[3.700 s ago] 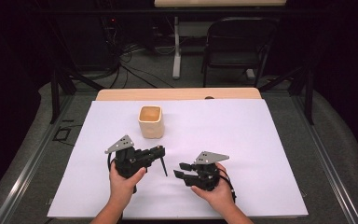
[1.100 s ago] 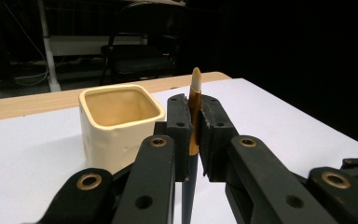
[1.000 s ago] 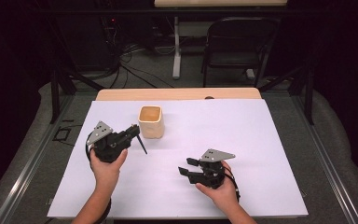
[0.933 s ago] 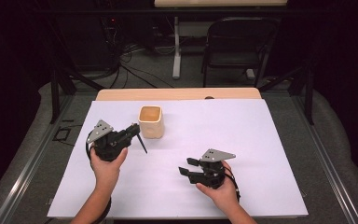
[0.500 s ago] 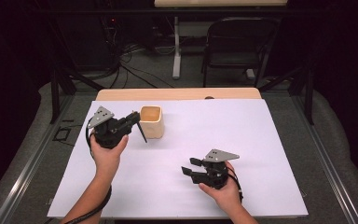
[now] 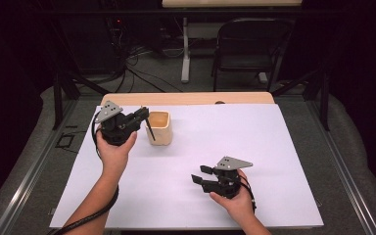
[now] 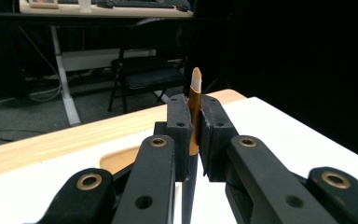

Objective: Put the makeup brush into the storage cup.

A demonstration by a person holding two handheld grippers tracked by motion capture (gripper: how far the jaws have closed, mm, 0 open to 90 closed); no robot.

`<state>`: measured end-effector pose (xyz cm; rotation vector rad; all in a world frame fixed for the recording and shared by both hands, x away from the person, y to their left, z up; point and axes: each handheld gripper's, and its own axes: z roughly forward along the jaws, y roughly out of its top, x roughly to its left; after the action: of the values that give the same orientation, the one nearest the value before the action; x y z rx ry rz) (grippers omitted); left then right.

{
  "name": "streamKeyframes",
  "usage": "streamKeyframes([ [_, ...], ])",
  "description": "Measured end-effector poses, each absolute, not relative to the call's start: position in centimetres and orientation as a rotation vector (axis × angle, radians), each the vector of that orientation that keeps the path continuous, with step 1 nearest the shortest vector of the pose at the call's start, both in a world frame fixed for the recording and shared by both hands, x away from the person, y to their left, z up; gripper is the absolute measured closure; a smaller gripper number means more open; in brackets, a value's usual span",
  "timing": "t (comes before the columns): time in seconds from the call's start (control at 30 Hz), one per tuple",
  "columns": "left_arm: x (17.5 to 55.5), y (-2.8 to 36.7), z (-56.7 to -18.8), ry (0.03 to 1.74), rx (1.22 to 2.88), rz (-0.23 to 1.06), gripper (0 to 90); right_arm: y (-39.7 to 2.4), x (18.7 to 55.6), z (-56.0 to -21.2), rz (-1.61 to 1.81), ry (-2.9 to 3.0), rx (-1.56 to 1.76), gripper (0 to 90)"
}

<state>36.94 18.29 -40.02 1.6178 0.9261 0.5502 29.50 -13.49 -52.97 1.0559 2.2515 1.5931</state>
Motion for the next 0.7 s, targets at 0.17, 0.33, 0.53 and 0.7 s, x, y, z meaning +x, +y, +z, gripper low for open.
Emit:
streamKeyframes([
  [0.17,37.6,18.0,-39.5,0.93,1.611,0.558,83.8,-13.6,29.5,-53.0,1.591,2.248,1.055,49.2],
  [0.33,38.1,17.9,-39.1,0.929,1.608,0.566,83.8,-13.7,29.4,-53.0,1.583,2.244,1.067,49.3],
  [0.53,38.7,18.1,-38.6,0.947,1.608,0.577,83.8,-13.4,29.4,-52.9,1.589,2.24,1.062,49.3],
  [0.7,39.1,18.1,-38.3,0.957,1.595,0.576,83.8,-13.4,29.4,-52.9,1.588,2.241,1.067,49.3],
])
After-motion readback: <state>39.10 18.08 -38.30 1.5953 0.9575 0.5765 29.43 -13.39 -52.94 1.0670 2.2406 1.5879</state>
